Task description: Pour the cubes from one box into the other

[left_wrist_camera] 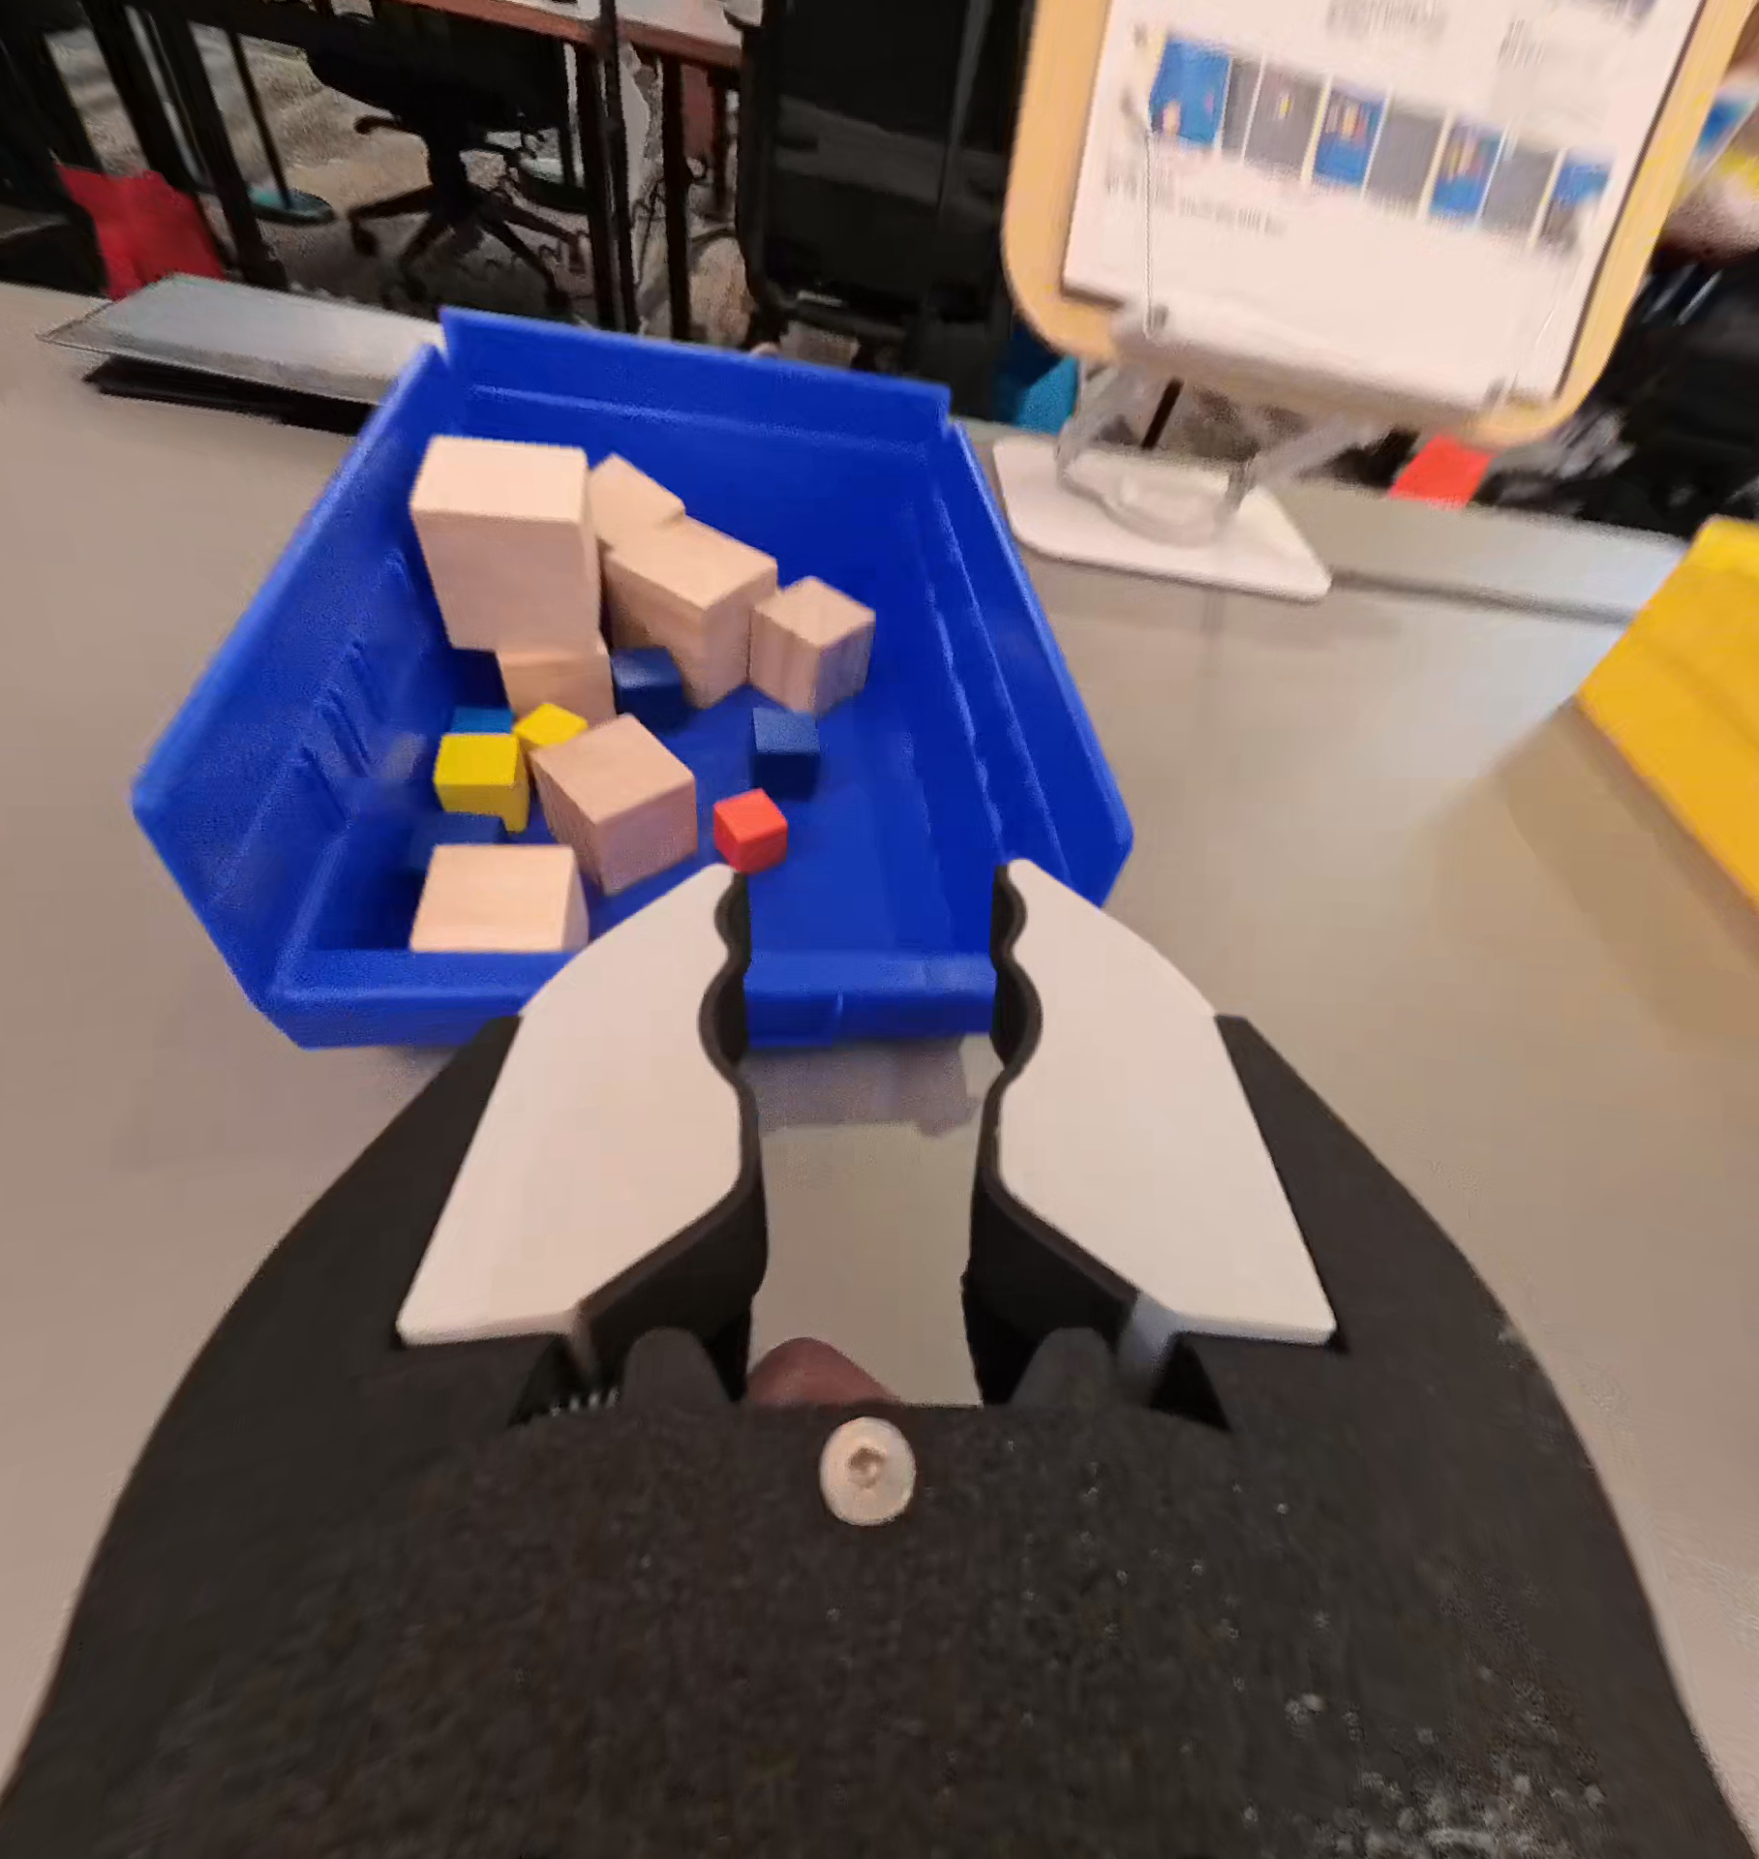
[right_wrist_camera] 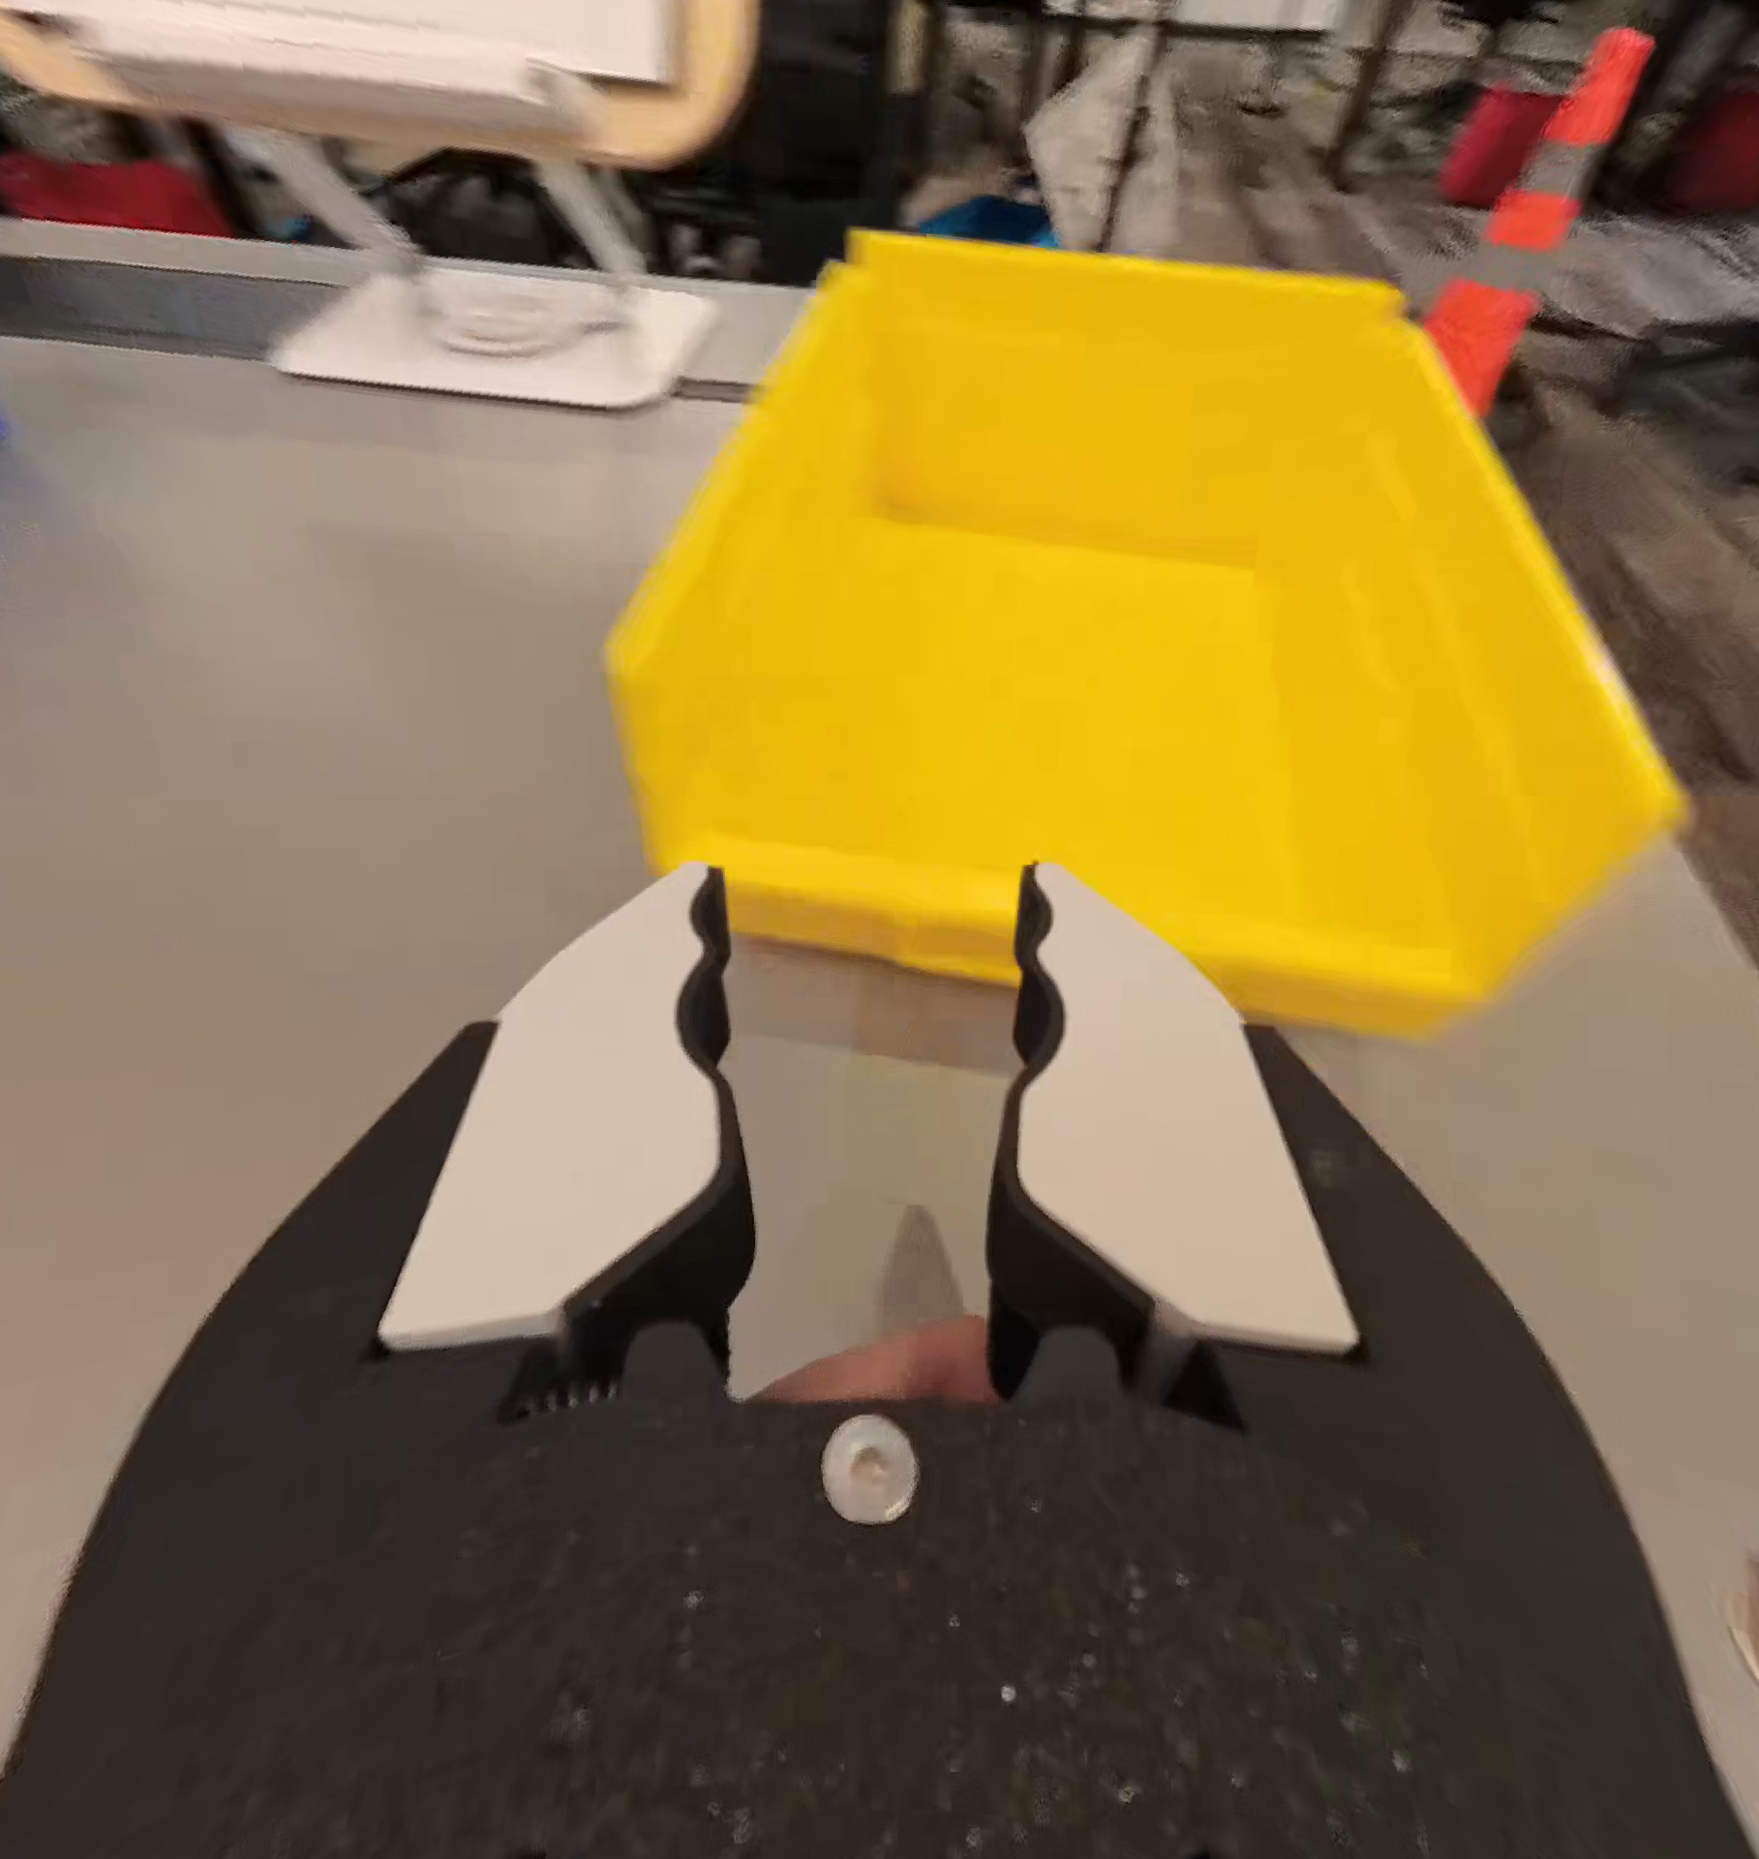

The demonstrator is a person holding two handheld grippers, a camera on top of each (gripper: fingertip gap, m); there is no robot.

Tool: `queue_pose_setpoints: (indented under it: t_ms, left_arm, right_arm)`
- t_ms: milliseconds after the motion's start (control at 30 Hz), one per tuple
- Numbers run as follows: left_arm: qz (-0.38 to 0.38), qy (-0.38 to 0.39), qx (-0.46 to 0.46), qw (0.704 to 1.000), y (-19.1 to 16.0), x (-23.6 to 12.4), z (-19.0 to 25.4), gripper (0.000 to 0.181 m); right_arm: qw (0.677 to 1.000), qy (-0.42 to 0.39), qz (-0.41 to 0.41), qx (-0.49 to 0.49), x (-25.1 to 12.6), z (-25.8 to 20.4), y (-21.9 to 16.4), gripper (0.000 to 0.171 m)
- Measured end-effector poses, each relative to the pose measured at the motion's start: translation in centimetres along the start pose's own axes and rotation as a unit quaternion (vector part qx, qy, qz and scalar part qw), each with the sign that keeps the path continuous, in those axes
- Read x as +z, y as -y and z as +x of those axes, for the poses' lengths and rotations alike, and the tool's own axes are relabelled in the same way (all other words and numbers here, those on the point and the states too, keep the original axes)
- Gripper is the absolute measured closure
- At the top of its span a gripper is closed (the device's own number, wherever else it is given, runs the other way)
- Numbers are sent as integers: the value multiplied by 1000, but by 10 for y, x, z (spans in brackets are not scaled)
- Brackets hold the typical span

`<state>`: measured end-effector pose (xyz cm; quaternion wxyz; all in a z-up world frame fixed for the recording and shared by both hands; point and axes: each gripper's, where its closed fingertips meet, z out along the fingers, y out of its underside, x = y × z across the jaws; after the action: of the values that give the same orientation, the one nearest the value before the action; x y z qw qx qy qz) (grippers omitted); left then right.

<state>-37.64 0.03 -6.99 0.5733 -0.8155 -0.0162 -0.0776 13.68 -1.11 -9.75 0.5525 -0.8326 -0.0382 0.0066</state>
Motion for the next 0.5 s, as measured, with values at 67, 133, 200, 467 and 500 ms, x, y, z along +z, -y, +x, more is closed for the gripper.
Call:
queue_pose_setpoints:
  t_ms: [67, 133, 200, 467, 500]
  left_arm:
    - [-3, 25, 36, 999, -17, 4, 4, 141]
    - [-22, 2, 27, 999, -30, 12, 11, 140]
    - [-27, -25, 6, 999, -35, 17, 16, 138]
    - [-29, -14, 23, 999, -38, 14, 13, 137]
    - [-32, -17, 22, 999, -39, 15, 15, 137]
  right_arm:
    - [1000, -23, 8, 18, -8, 29, -15, 125]
    - [999, -33, -1, 32, -5, 42, -24, 125]
    - [997, -25, -12, 69, 0, 44, -30, 124]
    - [997, -48, -11, 65, 1, 49, -30, 127]
    - [997, -46, -10, 69, 2, 50, -30, 128]
